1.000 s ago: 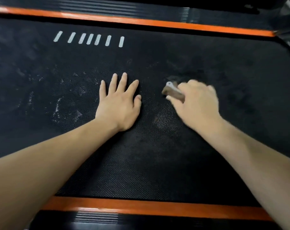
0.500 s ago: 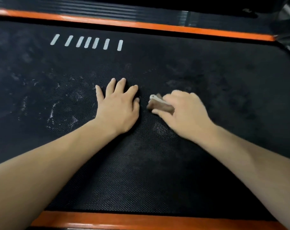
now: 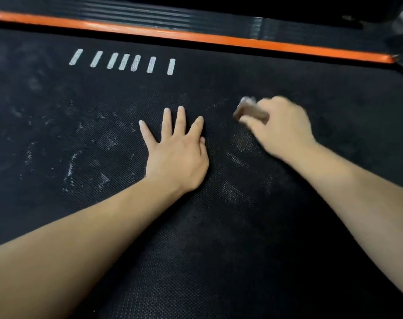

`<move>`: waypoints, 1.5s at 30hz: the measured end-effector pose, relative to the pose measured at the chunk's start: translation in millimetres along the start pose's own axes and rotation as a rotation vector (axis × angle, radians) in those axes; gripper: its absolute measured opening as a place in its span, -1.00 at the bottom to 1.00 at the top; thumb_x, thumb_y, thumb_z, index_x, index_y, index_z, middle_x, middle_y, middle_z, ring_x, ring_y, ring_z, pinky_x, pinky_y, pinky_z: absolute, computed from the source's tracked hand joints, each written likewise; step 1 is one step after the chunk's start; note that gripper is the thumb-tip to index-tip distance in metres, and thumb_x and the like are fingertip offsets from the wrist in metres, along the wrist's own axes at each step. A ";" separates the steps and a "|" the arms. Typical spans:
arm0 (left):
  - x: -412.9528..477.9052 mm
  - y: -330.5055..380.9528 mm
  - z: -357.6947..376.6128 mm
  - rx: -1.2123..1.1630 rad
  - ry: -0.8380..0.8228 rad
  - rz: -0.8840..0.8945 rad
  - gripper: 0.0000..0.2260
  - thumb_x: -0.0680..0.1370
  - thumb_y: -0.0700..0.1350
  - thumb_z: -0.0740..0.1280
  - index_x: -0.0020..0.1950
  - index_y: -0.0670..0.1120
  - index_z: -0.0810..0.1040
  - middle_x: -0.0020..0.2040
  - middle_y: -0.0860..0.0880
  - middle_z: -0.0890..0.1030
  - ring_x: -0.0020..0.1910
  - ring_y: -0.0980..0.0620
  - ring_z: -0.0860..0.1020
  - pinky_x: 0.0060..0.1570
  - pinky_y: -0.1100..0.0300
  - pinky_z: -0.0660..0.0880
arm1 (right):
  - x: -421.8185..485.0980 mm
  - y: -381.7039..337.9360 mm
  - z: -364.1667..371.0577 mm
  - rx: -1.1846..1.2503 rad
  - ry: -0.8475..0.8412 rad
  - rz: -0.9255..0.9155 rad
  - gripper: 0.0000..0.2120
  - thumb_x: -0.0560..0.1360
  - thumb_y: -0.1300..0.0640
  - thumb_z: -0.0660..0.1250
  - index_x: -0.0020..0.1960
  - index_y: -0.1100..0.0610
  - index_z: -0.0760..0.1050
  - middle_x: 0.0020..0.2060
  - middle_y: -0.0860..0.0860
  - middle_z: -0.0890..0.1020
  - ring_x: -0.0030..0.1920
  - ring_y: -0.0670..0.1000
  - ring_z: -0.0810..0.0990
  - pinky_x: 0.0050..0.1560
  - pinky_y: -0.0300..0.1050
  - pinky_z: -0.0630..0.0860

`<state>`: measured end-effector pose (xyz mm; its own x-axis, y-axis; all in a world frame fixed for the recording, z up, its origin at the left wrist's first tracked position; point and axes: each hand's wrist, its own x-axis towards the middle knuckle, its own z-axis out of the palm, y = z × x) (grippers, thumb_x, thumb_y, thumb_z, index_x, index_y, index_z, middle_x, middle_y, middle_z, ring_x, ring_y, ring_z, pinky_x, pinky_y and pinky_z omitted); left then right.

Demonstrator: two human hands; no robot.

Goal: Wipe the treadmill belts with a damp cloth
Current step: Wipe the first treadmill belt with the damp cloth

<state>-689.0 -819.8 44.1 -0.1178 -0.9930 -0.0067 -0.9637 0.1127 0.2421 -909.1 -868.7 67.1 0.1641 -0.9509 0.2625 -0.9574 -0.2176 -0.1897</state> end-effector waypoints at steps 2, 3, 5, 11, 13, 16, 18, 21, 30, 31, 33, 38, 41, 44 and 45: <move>-0.3 0.0 -0.5 0.004 0.000 -0.001 -0.51 0.71 0.08 -0.08 0.67 0.11 0.08 0.70 -0.10 -0.02 0.67 -0.18 -0.15 0.48 -0.50 -0.23 | 20.4 2.4 2.0 -0.007 0.027 0.164 -0.68 0.56 -0.24 0.29 -0.15 -0.01 0.40 -0.19 -0.01 0.42 -0.07 0.21 0.56 -0.06 0.03 0.37; -0.5 0.2 -0.5 0.007 -0.001 -0.001 -0.51 0.71 0.08 -0.08 0.67 0.11 0.08 0.70 -0.09 -0.03 0.67 -0.18 -0.15 0.48 -0.49 -0.22 | 19.5 -4.3 5.0 -0.004 0.025 0.154 -0.69 0.56 -0.23 0.30 -0.13 0.01 0.44 -0.18 -0.01 0.42 -0.10 0.19 0.54 -0.06 0.03 0.37; -0.1 1.0 0.0 0.014 0.000 -0.002 -0.50 0.71 0.10 -0.09 0.67 0.11 0.06 0.71 -0.09 -0.04 0.67 -0.17 -0.16 0.48 -0.49 -0.22 | 3.2 -23.9 9.1 0.064 -0.017 -0.014 -0.70 0.53 -0.22 0.34 -0.13 0.01 0.49 -0.22 -0.05 0.42 -0.20 0.08 0.46 -0.12 0.00 0.37; 0.6 1.0 0.8 0.019 -0.003 -0.004 -0.50 0.71 0.11 -0.12 0.67 0.13 0.06 0.71 -0.08 -0.03 0.67 -0.17 -0.16 0.48 -0.48 -0.24 | 42.7 4.2 3.1 -0.008 -0.028 0.032 -0.70 0.51 -0.27 0.31 -0.17 -0.05 0.45 -0.20 0.02 0.54 -0.07 0.21 0.58 -0.10 0.02 0.41; 0.1 1.0 1.0 0.018 0.007 -0.005 -0.50 0.71 0.12 -0.12 0.67 0.13 0.07 0.71 -0.08 -0.02 0.67 -0.17 -0.15 0.49 -0.48 -0.24 | 60.1 9.9 5.0 -0.040 0.027 0.219 -0.67 0.54 -0.26 0.30 -0.11 0.01 0.49 -0.12 0.09 0.55 0.00 0.26 0.59 -0.05 0.05 0.44; 1.0 1.9 0.1 0.021 0.000 -0.012 -0.50 0.71 0.14 -0.12 0.66 0.13 0.06 0.71 -0.07 -0.03 0.67 -0.16 -0.16 0.49 -0.47 -0.24 | 39.5 -13.0 12.5 0.023 -0.011 0.039 -0.68 0.54 -0.25 0.32 -0.10 0.01 0.52 -0.14 0.05 0.55 -0.11 0.18 0.55 -0.10 0.02 0.42; 1.3 2.3 -0.2 0.029 -0.004 -0.015 -0.50 0.71 0.15 -0.12 0.66 0.13 0.06 0.71 -0.07 -0.04 0.67 -0.15 -0.17 0.49 -0.47 -0.24 | 19.4 -21.6 8.2 0.126 -0.114 -0.096 -0.68 0.53 -0.24 0.34 -0.20 -0.02 0.43 -0.25 -0.04 0.46 -0.22 0.06 0.47 -0.18 -0.04 0.33; 0.5 2.9 0.1 0.018 -0.003 -0.012 -0.50 0.71 0.15 -0.12 0.66 0.13 0.06 0.71 -0.07 -0.04 0.67 -0.16 -0.17 0.49 -0.47 -0.25 | 44.7 -0.6 7.8 0.006 -0.058 -0.075 -0.64 0.51 -0.29 0.30 -0.21 -0.03 0.38 -0.24 -0.01 0.52 -0.15 0.15 0.55 -0.16 -0.02 0.39; 0.8 3.6 -0.8 0.034 -0.012 -0.025 -0.42 0.64 0.21 -0.21 0.67 0.16 0.03 0.71 -0.06 -0.05 0.67 -0.15 -0.18 0.50 -0.46 -0.24 | 49.3 -21.6 10.9 0.104 -0.145 -0.113 -0.65 0.50 -0.27 0.34 -0.25 -0.03 0.43 -0.26 -0.06 0.50 -0.21 0.05 0.48 -0.17 -0.03 0.38; 1.0 3.5 -0.5 0.031 -0.011 -0.026 -0.42 0.64 0.24 -0.21 0.67 0.17 0.03 0.71 -0.06 -0.05 0.67 -0.14 -0.18 0.50 -0.45 -0.24 | 57.8 -13.1 11.8 0.054 -0.129 -0.118 -0.64 0.49 -0.29 0.33 -0.24 -0.02 0.44 -0.25 -0.05 0.53 -0.19 0.07 0.51 -0.15 -0.02 0.41; 0.4 3.5 0.4 0.029 -0.012 -0.025 -0.40 0.64 0.30 -0.19 0.67 0.18 0.02 0.71 -0.06 -0.06 0.67 -0.14 -0.19 0.50 -0.44 -0.25 | 90.5 10.8 11.5 -0.017 -0.021 0.061 -0.62 0.47 -0.33 0.31 -0.10 0.00 0.55 -0.13 0.04 0.65 -0.05 0.18 0.61 -0.04 0.03 0.52; 1.2 3.6 -0.2 0.064 -0.012 -0.020 -0.35 0.62 0.38 -0.17 0.68 0.17 0.01 0.71 -0.06 -0.06 0.67 -0.15 -0.19 0.50 -0.45 -0.24 | 107.9 3.8 19.8 -0.040 0.040 0.204 -0.64 0.51 -0.28 0.31 -0.06 0.02 0.55 -0.05 0.08 0.65 0.00 0.20 0.60 -0.01 0.04 0.47; 1.6 3.4 -0.1 0.062 -0.016 -0.018 -0.34 0.61 0.40 -0.16 0.67 0.18 0.00 0.71 -0.05 -0.07 0.67 -0.15 -0.20 0.50 -0.44 -0.26 | 83.6 -15.3 24.6 0.089 -0.081 -0.053 -0.66 0.49 -0.29 0.31 -0.18 -0.02 0.47 -0.17 0.00 0.57 -0.14 0.13 0.52 -0.10 0.01 0.45; 0.7 3.5 0.1 0.058 -0.007 -0.015 -0.34 0.61 0.40 -0.15 0.68 0.18 0.01 0.71 -0.05 -0.06 0.67 -0.14 -0.19 0.50 -0.44 -0.27 | 110.0 8.6 20.4 -0.018 -0.007 0.074 -0.62 0.49 -0.32 0.30 -0.10 0.00 0.54 -0.12 0.05 0.64 -0.02 0.20 0.61 -0.01 0.05 0.50; 0.4 3.5 0.2 0.057 -0.007 -0.017 -0.34 0.62 0.40 -0.15 0.68 0.18 0.00 0.71 -0.05 -0.06 0.67 -0.14 -0.19 0.50 -0.44 -0.27 | 121.6 18.2 18.7 -0.014 0.024 0.191 -0.61 0.49 -0.32 0.31 -0.07 0.02 0.56 -0.10 0.06 0.65 0.02 0.21 0.62 0.02 0.06 0.51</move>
<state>-692.5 -819.8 44.7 -0.1031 -0.9945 -0.0168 -0.9775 0.0982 0.1865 -902.1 -992.5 77.9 -0.0264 -0.9689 0.2460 -0.9739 -0.0306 -0.2250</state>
